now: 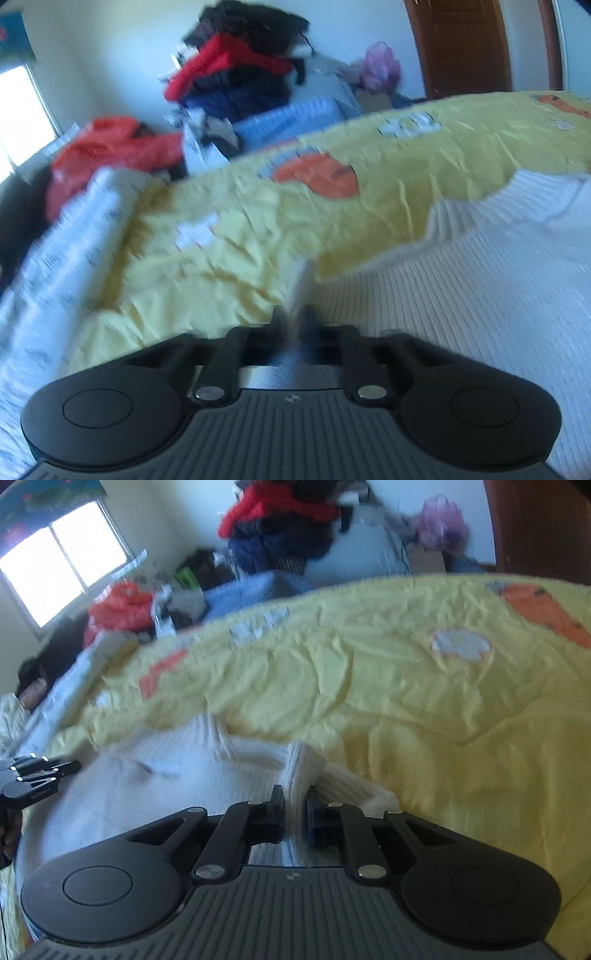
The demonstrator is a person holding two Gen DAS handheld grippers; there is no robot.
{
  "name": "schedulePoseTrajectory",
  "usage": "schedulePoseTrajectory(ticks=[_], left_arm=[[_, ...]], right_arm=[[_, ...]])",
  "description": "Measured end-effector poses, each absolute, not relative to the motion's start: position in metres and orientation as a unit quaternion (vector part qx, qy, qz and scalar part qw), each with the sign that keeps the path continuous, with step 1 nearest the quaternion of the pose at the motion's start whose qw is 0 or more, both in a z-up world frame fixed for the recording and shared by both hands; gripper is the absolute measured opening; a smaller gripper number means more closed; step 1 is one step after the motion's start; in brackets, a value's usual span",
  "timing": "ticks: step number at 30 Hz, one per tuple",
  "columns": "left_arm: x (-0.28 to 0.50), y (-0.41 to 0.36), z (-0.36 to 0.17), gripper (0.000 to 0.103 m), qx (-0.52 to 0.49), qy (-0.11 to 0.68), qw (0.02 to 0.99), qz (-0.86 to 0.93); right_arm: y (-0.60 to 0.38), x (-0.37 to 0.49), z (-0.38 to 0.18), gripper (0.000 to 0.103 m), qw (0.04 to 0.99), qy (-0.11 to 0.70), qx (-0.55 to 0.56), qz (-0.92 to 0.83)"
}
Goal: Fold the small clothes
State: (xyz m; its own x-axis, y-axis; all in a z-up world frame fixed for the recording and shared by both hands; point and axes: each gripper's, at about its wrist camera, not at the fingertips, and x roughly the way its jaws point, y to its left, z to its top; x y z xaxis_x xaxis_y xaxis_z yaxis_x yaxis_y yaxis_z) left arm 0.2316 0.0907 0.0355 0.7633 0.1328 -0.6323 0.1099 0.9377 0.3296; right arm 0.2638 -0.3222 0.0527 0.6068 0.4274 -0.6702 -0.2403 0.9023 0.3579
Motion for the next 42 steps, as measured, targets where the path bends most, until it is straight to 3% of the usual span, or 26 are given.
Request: schedulePoseTrajectory(ticks=[5,11,15,17,19,20,21,23,27,30,33,38,42], left_arm=[[0.228,0.095,0.055,0.008,0.144,0.291,0.945,0.037],[0.25,0.086,0.01,0.009,0.193,0.344,0.915,0.082],[0.238,0.078,0.019,0.012,0.226,0.325,0.913,0.096],[0.22,0.075,0.033,0.013,0.222,0.302,0.922,0.101],[0.199,0.071,0.049,0.02,0.199,0.274,0.936,0.098],[0.189,0.068,0.054,0.034,0.18,0.267,0.943,0.086],[0.184,0.064,0.057,0.054,0.166,0.265,0.947,0.07],[0.182,0.052,0.054,0.075,0.154,0.273,0.948,0.046],[0.193,0.03,0.023,0.074,0.189,0.307,0.932,0.048],[0.192,0.039,0.008,0.077,0.167,0.287,0.942,0.048],[0.198,0.046,0.009,0.085,0.143,0.3,0.941,0.058],[0.16,0.049,0.026,0.083,0.137,0.273,0.949,0.083],[0.078,0.087,0.039,0.084,0.022,0.266,0.963,0.04]], right_arm=[[-0.35,0.259,0.076,0.013,0.914,0.317,0.187,0.17],[-0.339,0.276,0.029,0.014,0.907,0.372,0.159,0.117],[-0.344,0.263,0.037,0.045,0.915,0.353,0.175,0.082],[-0.343,0.242,0.055,0.044,0.932,0.319,0.155,0.068],[-0.335,0.22,0.073,0.052,0.942,0.291,0.14,0.095],[-0.328,0.207,0.079,0.057,0.942,0.282,0.137,0.118],[-0.32,0.198,0.081,0.06,0.942,0.278,0.129,0.134],[-0.296,0.189,0.077,0.063,0.94,0.289,0.095,0.157],[-0.257,0.204,0.044,0.064,0.928,0.345,0.012,0.137],[-0.246,0.204,0.033,0.07,0.935,0.328,-0.044,0.126],[-0.254,0.213,0.032,0.071,0.934,0.337,-0.016,0.119],[-0.267,0.173,0.048,0.074,0.953,0.289,0.026,0.085],[-0.314,0.075,0.075,0.091,0.952,0.235,0.147,0.13]])
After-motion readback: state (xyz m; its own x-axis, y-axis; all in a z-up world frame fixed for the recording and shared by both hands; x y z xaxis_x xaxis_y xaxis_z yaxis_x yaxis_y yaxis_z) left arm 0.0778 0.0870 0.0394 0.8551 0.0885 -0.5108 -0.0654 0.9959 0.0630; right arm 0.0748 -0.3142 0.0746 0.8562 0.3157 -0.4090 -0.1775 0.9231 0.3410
